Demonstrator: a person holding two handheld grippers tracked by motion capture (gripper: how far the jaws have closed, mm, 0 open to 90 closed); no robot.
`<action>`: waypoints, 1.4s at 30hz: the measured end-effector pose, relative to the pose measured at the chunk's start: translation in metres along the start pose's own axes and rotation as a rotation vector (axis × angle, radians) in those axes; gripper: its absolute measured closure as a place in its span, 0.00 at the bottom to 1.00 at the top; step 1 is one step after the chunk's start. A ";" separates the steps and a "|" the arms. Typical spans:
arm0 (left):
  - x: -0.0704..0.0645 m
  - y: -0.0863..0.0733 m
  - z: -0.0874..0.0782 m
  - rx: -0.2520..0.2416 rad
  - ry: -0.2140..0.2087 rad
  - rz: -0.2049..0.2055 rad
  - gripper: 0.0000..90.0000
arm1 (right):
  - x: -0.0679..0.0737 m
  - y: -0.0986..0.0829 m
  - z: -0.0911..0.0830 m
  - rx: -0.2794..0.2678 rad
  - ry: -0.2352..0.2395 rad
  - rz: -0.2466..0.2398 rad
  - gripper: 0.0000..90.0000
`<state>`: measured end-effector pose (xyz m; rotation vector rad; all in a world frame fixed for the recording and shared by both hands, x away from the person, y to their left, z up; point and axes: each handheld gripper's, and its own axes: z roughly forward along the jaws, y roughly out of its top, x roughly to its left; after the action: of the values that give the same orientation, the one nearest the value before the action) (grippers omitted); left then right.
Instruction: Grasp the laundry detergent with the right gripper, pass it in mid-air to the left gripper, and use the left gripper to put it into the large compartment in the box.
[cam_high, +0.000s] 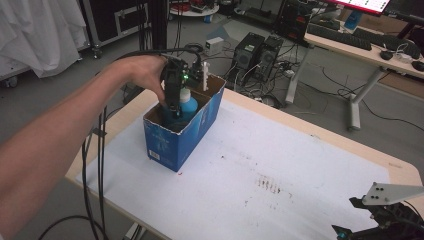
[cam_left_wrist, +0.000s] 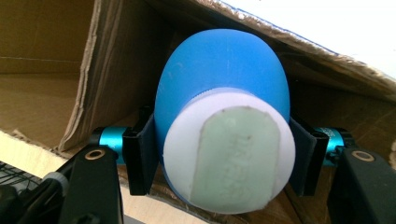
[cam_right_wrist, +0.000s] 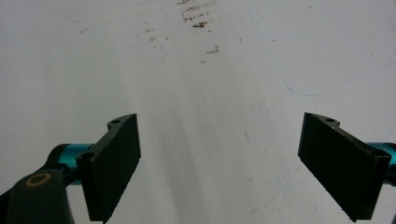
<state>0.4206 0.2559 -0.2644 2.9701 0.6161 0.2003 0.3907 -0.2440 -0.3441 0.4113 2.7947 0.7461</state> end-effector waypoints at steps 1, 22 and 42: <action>0.000 0.000 0.001 0.002 0.000 0.001 0.42 | 0.000 0.000 0.000 0.001 0.000 0.000 0.14; 0.001 0.005 0.011 0.017 -0.004 -0.022 0.42 | 0.004 0.001 0.001 -0.001 -0.001 -0.001 0.14; 0.001 0.006 0.012 0.035 0.000 -0.025 0.42 | 0.007 0.002 0.003 0.008 -0.003 -0.013 0.14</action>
<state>0.4254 0.2495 -0.2749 2.9943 0.6636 0.1891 0.3854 -0.2384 -0.3467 0.3944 2.7957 0.7315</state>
